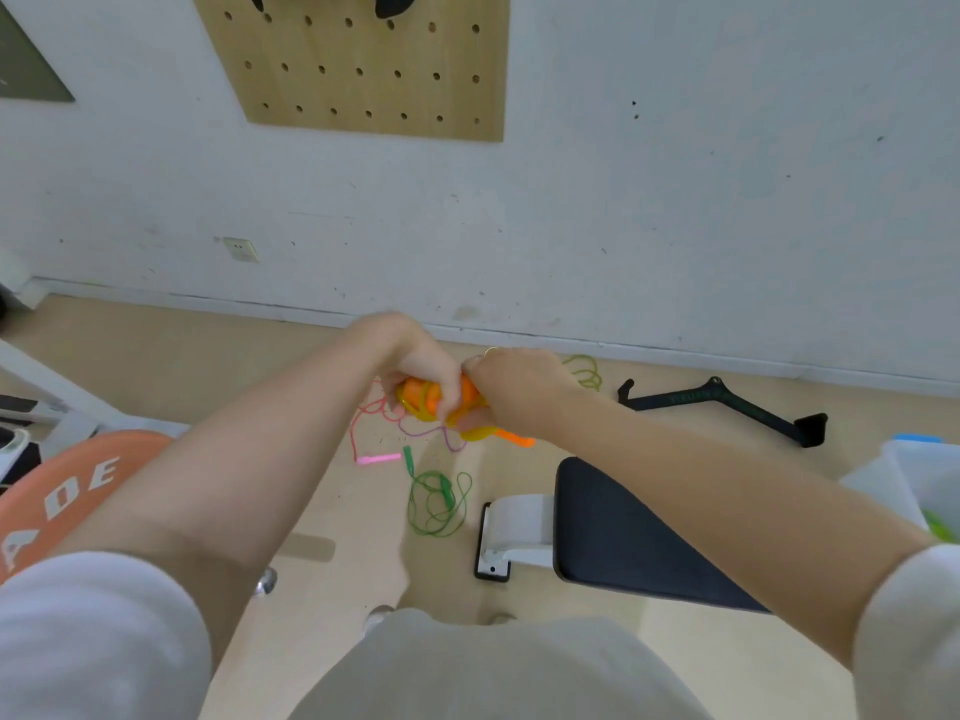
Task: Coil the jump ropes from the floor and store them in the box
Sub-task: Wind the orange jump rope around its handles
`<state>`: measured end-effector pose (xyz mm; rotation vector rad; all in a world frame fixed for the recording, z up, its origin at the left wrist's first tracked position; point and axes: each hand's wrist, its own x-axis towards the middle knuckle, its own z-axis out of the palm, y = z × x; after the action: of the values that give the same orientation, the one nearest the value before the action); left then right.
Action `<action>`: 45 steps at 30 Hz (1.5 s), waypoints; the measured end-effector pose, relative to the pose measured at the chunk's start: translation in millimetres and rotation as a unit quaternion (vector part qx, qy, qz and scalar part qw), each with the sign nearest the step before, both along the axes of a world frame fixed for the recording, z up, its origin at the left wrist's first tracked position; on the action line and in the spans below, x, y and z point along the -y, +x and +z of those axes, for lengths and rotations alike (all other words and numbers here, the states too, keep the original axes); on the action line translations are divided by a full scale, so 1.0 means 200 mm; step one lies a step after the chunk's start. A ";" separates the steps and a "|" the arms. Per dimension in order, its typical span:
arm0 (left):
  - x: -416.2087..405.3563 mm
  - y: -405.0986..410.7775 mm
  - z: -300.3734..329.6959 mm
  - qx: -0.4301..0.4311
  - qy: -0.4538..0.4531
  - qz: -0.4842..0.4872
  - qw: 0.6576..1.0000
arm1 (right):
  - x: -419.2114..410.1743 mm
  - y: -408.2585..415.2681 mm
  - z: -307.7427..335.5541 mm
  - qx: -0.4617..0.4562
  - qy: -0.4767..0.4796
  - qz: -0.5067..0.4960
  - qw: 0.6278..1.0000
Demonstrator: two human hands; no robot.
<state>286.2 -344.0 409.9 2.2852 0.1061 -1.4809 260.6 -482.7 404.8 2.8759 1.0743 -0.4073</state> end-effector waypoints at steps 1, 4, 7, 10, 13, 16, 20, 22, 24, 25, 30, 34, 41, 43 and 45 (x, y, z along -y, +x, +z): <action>-0.04 0.01 0.04 0.008 -0.034 0.019 0.999 | 0.02 0.02 0.00 -0.033 0.031 -0.021 0.999; -0.17 0.03 0.07 0.103 -0.237 0.224 0.939 | 0.14 0.09 -0.01 -0.207 0.275 -0.125 0.930; -0.18 -0.02 0.02 0.170 -0.385 0.327 0.846 | 0.19 0.14 -0.02 -0.321 0.466 -0.199 0.800; -0.04 -0.07 0.01 0.125 -0.457 0.329 0.817 | 0.14 0.13 -0.01 -0.400 0.543 -0.195 0.712; 0.03 -0.09 0.05 0.130 -0.473 0.365 0.791 | 0.14 0.12 -0.03 -0.431 0.548 -0.168 0.697; 0.04 -0.09 0.04 0.172 -0.432 0.377 0.801 | 0.19 0.15 -0.05 -0.419 0.503 -0.169 0.737; 0.11 -0.11 0.03 0.277 -0.325 0.397 0.812 | 0.18 0.18 -0.03 -0.342 0.355 -0.209 0.844; 0.13 -0.12 0.01 0.344 -0.248 0.365 0.828 | 0.17 0.17 -0.05 -0.310 0.272 -0.222 0.883; 0.14 -0.12 -0.01 0.366 -0.222 0.348 0.834 | 0.16 0.15 -0.06 -0.245 0.171 -0.211 0.931; 0.15 -0.12 -0.01 0.373 -0.215 0.344 0.835 | 0.15 0.14 -0.06 -0.174 0.113 -0.188 0.960; 0.14 -0.11 -0.01 0.389 -0.206 0.351 0.827 | 0.12 0.10 -0.01 0.077 0.116 -0.122 0.983; 0.13 -0.13 0.00 0.390 -0.205 0.356 0.824 | 0.17 0.09 -0.02 -0.038 0.373 -0.134 0.917; 0.10 -0.16 0.00 0.350 -0.250 0.339 0.837 | 0.21 0.13 -0.01 -0.257 0.455 -0.105 0.846; 0.09 -0.17 0.00 0.312 -0.288 0.349 0.835 | 0.21 0.15 0.00 -0.214 0.443 -0.100 0.865; 0.07 -0.17 0.00 0.279 -0.320 0.362 0.830 | 0.19 0.16 0.01 -0.141 0.446 -0.092 0.879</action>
<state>252.7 -357.9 410.9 1.7105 0.2299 -0.3415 292.8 -521.2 406.9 3.8525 1.2926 -0.4325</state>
